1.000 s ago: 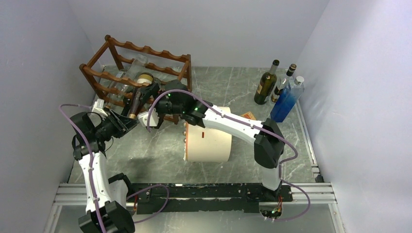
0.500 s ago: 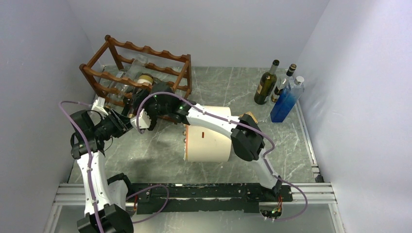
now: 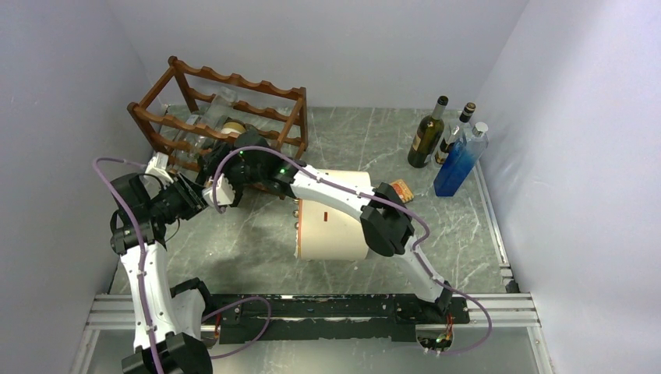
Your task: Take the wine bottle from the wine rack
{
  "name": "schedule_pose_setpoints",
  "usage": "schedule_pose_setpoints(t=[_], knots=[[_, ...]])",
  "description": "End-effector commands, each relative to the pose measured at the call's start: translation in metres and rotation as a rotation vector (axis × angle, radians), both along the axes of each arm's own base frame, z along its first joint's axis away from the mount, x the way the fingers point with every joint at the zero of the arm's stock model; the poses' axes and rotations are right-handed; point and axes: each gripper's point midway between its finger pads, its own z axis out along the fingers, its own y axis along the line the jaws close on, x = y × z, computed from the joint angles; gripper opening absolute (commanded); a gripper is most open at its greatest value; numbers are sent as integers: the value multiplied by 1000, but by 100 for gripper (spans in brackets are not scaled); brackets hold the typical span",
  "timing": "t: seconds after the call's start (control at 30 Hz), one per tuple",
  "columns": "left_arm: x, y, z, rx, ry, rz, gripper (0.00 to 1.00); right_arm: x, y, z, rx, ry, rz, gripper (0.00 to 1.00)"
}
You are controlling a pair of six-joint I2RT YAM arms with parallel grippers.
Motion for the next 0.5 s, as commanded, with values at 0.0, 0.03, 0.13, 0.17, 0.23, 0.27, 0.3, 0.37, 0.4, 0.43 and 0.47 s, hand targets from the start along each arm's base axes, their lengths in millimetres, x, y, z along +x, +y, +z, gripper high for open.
schedule_pose_setpoints(t=[0.0,0.03,0.13,0.17,0.23,0.27,0.3,0.37,0.4,0.43,0.47], knots=[[-12,-25,48,28,-188,-177,7,-9,12,8,66,39,39,78],[-12,-25,49,46,-197,-182,7,-10,13,7,74,48,41,77],[-14,-25,49,66,-196,-179,7,-12,15,8,92,71,50,77],[-14,-24,49,68,-197,-180,7,-14,16,9,99,77,54,78],[-15,-25,50,69,-198,-183,7,-14,17,9,110,86,56,83],[-15,-25,50,71,-198,-183,7,-15,17,9,116,89,57,85],[-15,-25,50,75,-201,-184,7,-15,17,8,117,90,56,85],[-16,-26,50,74,-200,-186,7,-14,18,7,114,95,48,83],[-16,-26,50,74,-199,-187,7,-13,18,9,115,94,45,78],[-17,-26,50,77,-198,-187,7,-12,18,7,109,95,42,72],[-17,-26,51,80,-198,-188,8,-12,18,7,106,93,41,66]])
